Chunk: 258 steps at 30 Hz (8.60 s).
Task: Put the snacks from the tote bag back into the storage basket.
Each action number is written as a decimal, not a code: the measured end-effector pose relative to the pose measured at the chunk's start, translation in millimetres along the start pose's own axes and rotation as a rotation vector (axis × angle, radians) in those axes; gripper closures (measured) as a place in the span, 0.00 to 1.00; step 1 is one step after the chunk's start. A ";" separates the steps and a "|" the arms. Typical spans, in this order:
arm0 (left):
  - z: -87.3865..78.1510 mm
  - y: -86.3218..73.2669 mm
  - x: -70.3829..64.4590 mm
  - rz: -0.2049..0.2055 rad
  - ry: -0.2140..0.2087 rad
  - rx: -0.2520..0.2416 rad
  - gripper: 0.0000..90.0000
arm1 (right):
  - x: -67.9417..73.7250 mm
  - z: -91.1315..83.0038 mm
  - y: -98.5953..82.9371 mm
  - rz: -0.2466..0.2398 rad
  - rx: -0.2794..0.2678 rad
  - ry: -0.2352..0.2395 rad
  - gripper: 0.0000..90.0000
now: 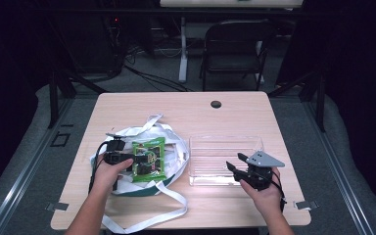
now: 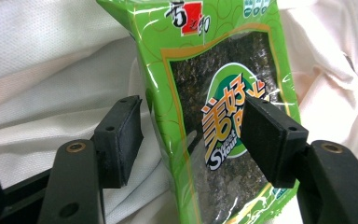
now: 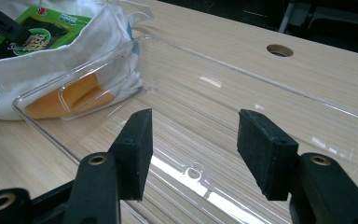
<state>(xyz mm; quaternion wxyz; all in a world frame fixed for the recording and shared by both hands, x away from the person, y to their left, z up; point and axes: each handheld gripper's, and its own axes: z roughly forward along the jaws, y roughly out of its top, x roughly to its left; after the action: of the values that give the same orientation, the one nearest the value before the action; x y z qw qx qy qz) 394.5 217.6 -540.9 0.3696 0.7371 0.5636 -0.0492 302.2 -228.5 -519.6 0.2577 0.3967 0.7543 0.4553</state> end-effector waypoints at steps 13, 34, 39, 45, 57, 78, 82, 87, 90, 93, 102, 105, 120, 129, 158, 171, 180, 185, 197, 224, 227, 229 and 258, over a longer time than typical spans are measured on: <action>3.2 0.3 -1.4 0.005 -0.008 0.009 0.49 | 0.2 -0.7 -1.2 0.001 -0.005 -0.001 0.51; -1.5 1.5 -3.3 0.023 -0.022 0.001 0.56 | 0.3 0.3 -1.8 0.003 0.001 -0.001 0.51; -2.0 1.9 -4.9 0.037 -0.029 0.001 0.59 | 0.4 0.5 -2.0 0.001 0.003 0.001 0.51; -3.1 2.0 -5.5 0.048 -0.030 -0.007 0.65 | -0.1 0.5 -2.3 0.001 0.006 0.001 0.51; -8.8 3.9 -6.2 0.060 -0.073 -0.013 0.70 | 0.0 0.6 -2.3 0.001 0.006 0.001 0.51; -24.0 9.2 -19.2 0.148 -0.151 -0.009 0.75 | 1.0 2.0 -2.7 0.001 0.005 0.003 0.51; -23.8 9.5 -22.2 0.162 -0.162 0.000 0.73 | 1.3 1.9 -2.6 0.001 0.010 0.003 0.51; -20.7 9.1 -24.8 0.184 -0.170 0.013 0.70 | 2.1 2.6 -2.8 0.002 0.011 0.006 0.51; -19.7 9.0 -25.4 0.197 -0.174 0.023 0.69 | 2.5 2.6 -2.7 0.001 0.010 0.004 0.51; -17.1 8.4 -26.2 0.212 -0.173 0.033 0.69 | 2.3 2.5 -2.7 0.002 0.009 0.005 0.51; -18.6 8.6 -30.1 0.258 -0.164 0.033 0.74 | 1.9 2.5 -3.0 0.004 0.006 0.002 0.51; -21.5 9.1 -31.4 0.266 -0.174 0.030 0.77 | 1.6 2.4 -3.1 0.005 0.006 0.001 0.51; -25.2 10.1 -31.0 0.271 -0.193 0.034 0.79 | 1.3 2.4 -3.0 0.003 0.004 0.000 0.51; -34.6 12.0 -31.6 0.285 -0.188 0.003 0.80 | 1.0 2.3 -3.1 0.001 0.000 0.003 0.51; -65.4 16.3 -43.8 0.331 -0.183 -0.190 0.80 | 2.1 2.7 -2.8 -0.012 0.012 0.013 0.51; -69.0 16.3 -52.1 0.353 -0.199 -0.225 0.80 | 2.6 2.7 -2.8 -0.014 0.014 0.014 0.52; -65.8 15.5 -61.6 0.388 -0.225 -0.233 0.80 | 2.7 2.5 -2.5 -0.016 0.015 0.019 0.52; -62.2 14.2 -69.4 0.412 -0.229 -0.239 0.80 | 2.9 2.2 -2.2 -0.020 0.017 0.023 0.52; -56.3 10.0 -89.7 0.479 -0.240 -0.260 0.80 | 7.8 0.6 5.6 -0.053 0.023 0.076 0.51; -52.4 4.4 -112.0 0.536 -0.298 -0.266 0.80 | 18.3 -14.0 99.4 -0.213 0.045 0.297 0.51; -51.0 3.7 -113.5 0.540 -0.305 -0.260 0.80 | 20.3 -12.2 108.1 -0.227 0.058 0.336 0.50; -50.3 3.5 -114.1 0.547 -0.306 -0.253 0.80 | 21.3 -11.3 113.8 -0.246 0.068 0.346 0.50; -37.2 -2.0 -129.2 0.595 -0.329 -0.211 0.80 | 47.6 2.7 158.8 -0.395 0.128 0.414 0.47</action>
<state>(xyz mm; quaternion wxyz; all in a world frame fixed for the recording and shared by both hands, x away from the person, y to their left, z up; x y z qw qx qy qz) 333.5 137.5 -451.8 0.5277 0.8089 0.2592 0.0009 335.8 -144.6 -380.7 0.1563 0.1560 0.8807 0.4190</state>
